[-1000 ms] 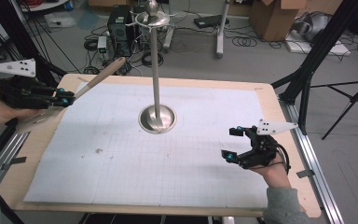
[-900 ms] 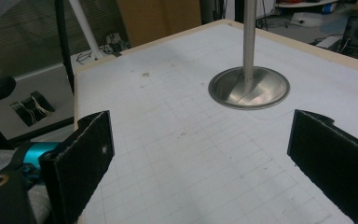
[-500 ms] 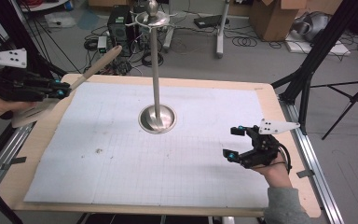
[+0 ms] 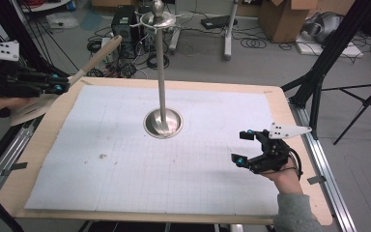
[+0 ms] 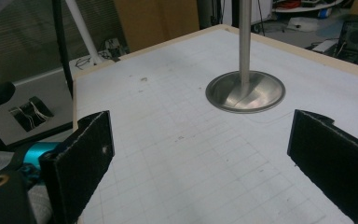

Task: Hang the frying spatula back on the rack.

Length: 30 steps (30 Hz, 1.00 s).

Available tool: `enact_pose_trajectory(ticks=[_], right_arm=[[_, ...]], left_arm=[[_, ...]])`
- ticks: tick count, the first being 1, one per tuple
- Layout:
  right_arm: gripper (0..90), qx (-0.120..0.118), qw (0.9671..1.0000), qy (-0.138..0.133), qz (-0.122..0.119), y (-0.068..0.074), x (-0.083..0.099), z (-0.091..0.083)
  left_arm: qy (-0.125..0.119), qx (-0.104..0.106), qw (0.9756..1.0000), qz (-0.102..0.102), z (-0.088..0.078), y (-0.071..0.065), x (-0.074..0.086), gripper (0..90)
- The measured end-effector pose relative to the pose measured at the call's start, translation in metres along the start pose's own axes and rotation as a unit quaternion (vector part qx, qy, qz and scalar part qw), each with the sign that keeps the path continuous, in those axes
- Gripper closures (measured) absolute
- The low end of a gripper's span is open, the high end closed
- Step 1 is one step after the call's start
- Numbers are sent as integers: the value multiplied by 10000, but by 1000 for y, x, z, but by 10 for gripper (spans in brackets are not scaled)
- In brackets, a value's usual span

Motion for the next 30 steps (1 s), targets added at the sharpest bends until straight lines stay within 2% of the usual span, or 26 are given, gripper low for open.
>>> enact_pose_trajectory(ticks=[9, 12, 30], right_arm=[[61, 9, 10000, 4, 38, -2, 0, 1], [61, 7, 10000, -29, 24, -2, 0, 0], [62, 10, 10000, -81, 20, -3, -2, -2]], left_arm=[[-58, 34, 10000, -34, 4, 1, -8, 771], [72, -34, 10000, 49, 5, 2, -9, 771], [-116, 31, 9999, 86, 6, 3, -30, 771]])
Point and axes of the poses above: each handheld gripper's, and its own axes: z roughly forward along the jaws, x roughly out of its underside, y roughly to its left, the point moved 7 cm from there along z, roughly forward along the jaws, and after that the axes turned 4 degrees about -z, right-handed, at the moved point
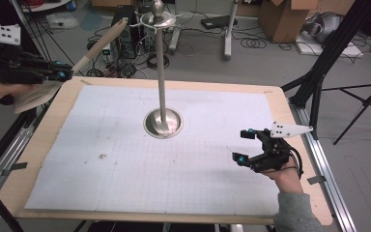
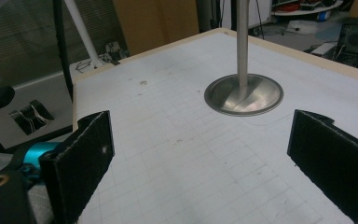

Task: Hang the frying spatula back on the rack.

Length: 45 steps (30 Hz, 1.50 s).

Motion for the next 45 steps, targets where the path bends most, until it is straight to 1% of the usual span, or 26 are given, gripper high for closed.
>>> enact_pose_trajectory(ticks=[3, 5, 8, 11, 14, 20, 25, 28, 34, 40, 41, 43, 44, 45], right_arm=[[61, -3, 10000, 16, -10, -1, 0, 0], [61, -2, 10000, 12, -10, -1, 0, 0], [61, 1, 10000, -13, -10, 0, 0, 0], [61, -4, 10000, -14, -5, 0, 0, -1], [61, -5, 10000, -29, -23, 0, -1, -1], [61, -9, 10000, -37, -6, 0, -1, -2], [62, 0, 10000, -21, -1, 0, -1, -2], [61, 3, 10000, -24, 2, 0, -1, -2], [61, 4, 10000, -22, 14, 0, -1, -2], [61, 5, 10000, -22, -14, 0, -1, -2], [61, -1, 10000, 3, 19, 0, 0, -2], [62, 4, 10000, -14, -16, 0, 0, -1], [61, -8, 10000, -2, 14, 0, 0, -2], [62, 1, 10000, -11, -20, 0, 0, -2]], left_arm=[[-11, 16, 10000, -64, 2, 0, -1, 771], [13, 13, 10000, -47, 4, 0, -1, 771], [1, 27, 10000, -87, 7, 0, -1, 771], [-88, 36, 9998, -171, 10, 1, -3, 771], [-93, 71, 9998, -149, 13, 0, -4, 771], [-69, 37, 9998, -176, 15, 3, -3, 771], [-44, 109, 9998, -188, 18, 2, -3, 771], [-27, 110, 9997, -195, 19, 3, -2, 771], [-94, 122, 9995, -265, 21, 3, -1, 771], [-110, 165, 9994, -278, 23, 4, 1, 771], [-113, 172, 9994, -279, 23, 4, 1, 771], [-130, 180, 9993, -294, 24, 4, 1, 771], [-129, 192, 9993, -303, 24, 4, 2, 771], [-138, 205, 9992, -301, 25, 4, 2, 771]])
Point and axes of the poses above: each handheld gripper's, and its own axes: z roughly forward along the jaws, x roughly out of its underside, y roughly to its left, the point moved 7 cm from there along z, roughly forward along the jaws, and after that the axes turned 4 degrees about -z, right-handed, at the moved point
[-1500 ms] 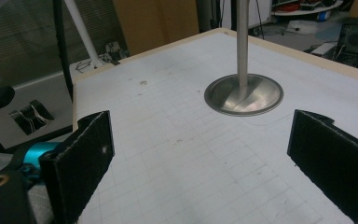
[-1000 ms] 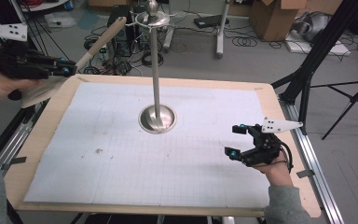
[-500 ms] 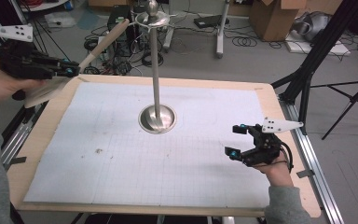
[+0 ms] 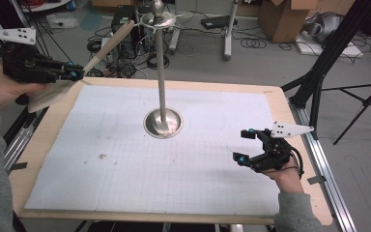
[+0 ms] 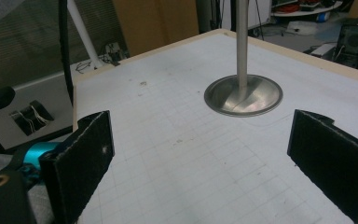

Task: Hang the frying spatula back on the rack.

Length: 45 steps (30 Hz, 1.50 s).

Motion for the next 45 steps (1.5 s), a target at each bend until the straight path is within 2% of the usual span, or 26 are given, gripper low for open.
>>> enact_pose_trajectory(ticks=[19, 45], right_arm=[[61, -10, 10000, 10, 17, 1, 0, 0], [61, -2, 10000, 15, 12, 1, 0, 1]], left_arm=[[213, 4, 9997, 85, 17, -3, 3, 771], [379, -72, 9992, 49, 41, -4, 11, 772]])
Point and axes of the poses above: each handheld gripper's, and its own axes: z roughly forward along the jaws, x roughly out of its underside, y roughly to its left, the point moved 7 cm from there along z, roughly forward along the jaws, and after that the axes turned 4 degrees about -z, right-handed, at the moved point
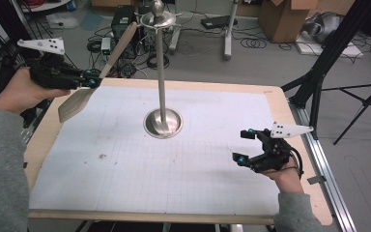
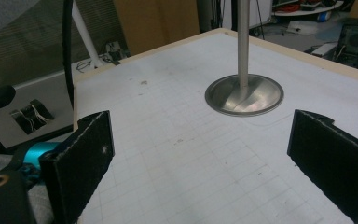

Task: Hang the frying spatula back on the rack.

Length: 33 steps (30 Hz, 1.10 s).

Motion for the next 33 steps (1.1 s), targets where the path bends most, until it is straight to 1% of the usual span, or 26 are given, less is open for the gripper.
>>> enact_pose_trajectory(ticks=[2, 3, 7, 10, 16, 18, 20, 22, 23, 25, 26, 30, 31, 33], right_arm=[[61, -3, 10000, 0, -11, 0, 0, 0], [62, -1, 10000, 1, -20, 0, 0, 0], [62, 0, 10000, -5, 10, 0, 0, 0], [62, 4, 10000, -8, -7, 0, 0, 0], [62, -2, 10000, -9, 1, 0, 0, -1], [62, 15, 10000, -34, -38, -1, -1, -1], [61, 8, 10000, -25, -20, 0, -1, -1], [62, 7, 10000, -25, -16, 0, -1, -1], [62, 11, 10000, -30, -15, 0, -1, -1], [62, 7, 10000, -30, -17, 0, -1, -1], [62, 7, 10000, -31, -14, 0, -1, -1], [62, 9, 10000, -30, -15, 0, -1, -1], [62, 8, 10000, -30, -14, 0, -1, -1], [61, 11, 10000, -43, -16, 0, -1, -1]], left_arm=[[21, -24, 10000, 41, 1, 0, 0, 772], [13, -23, 10000, 13, 2, 0, 0, 772], [41, -82, 9999, 53, 6, 0, 0, 771], [50, -85, 9999, 49, 9, 0, 0, 772], [118, -46, 9998, 175, 16, -2, 0, 771], [108, -22, 9998, 183, 18, -3, -1, 772], [97, -25, 9998, 167, 21, -3, -1, 771], [136, -24, 9997, 210, 22, -3, -1, 771], [122, -42, 9998, 182, 23, -4, -1, 771], [162, -31, 9996, 232, 24, -3, -1, 771], [139, -41, 9997, 191, 25, -4, -1, 771], [168, -59, 9996, 240, 29, -3, -1, 771], [171, -63, 9996, 205, 30, -4, -1, 771], [186, -58, 9996, 212, 32, -4, -1, 771]])
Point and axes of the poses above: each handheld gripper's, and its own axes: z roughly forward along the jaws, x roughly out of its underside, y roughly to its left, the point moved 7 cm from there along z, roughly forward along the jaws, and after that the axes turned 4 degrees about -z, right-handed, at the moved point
